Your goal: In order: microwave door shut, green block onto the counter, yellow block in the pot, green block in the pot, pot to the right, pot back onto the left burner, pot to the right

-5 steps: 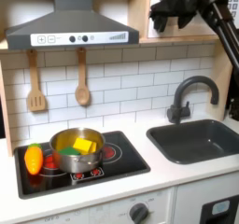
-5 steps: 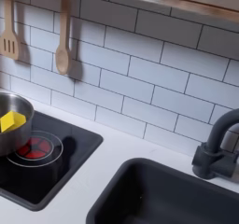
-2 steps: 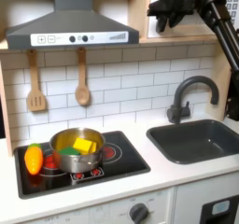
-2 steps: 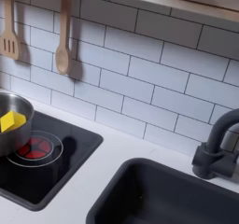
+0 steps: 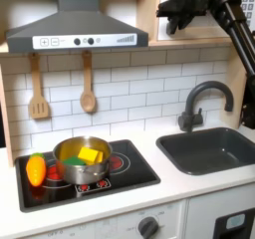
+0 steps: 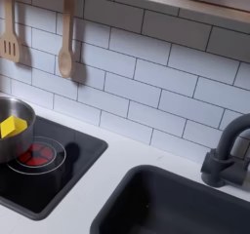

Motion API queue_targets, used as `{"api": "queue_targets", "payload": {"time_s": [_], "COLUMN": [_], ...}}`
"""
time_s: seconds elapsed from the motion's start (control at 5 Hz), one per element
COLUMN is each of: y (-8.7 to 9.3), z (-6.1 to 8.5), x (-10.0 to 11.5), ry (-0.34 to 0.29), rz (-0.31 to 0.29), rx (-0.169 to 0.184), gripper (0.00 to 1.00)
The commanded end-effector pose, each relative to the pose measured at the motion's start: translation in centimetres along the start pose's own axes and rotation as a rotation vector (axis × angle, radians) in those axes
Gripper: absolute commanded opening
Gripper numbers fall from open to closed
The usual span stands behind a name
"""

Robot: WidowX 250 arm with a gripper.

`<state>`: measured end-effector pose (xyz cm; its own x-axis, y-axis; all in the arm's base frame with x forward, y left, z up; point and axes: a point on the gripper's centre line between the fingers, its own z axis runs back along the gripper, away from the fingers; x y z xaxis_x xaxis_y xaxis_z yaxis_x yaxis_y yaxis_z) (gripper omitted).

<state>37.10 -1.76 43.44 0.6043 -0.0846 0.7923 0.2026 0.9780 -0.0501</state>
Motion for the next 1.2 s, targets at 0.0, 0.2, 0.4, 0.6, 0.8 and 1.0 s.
{"api": "queue_targets", "payload": {"time_s": [0.0, 0.2, 0.4, 0.6, 0.8, 1.0], "y": [-0.1, -0.3, -0.4, -0.3, -0.2, -0.5], "z": [0.2, 0.3, 0.3, 0.3, 0.4, 0.5], "x": [-0.3, -0.5, -0.6, -0.8, -1.0, -1.7], "ry": [0.002, 0.003, 0.006, 0.011, 0.026, 0.052], "rz": [-0.006, -0.009, -0.009, -0.011, -0.008, -0.018], "rx": [-0.004, -0.012, -0.015, -0.014, -0.013, -0.029], "gripper": [0.0, 0.0, 0.0, 0.0, 1.0, 1.0]}}
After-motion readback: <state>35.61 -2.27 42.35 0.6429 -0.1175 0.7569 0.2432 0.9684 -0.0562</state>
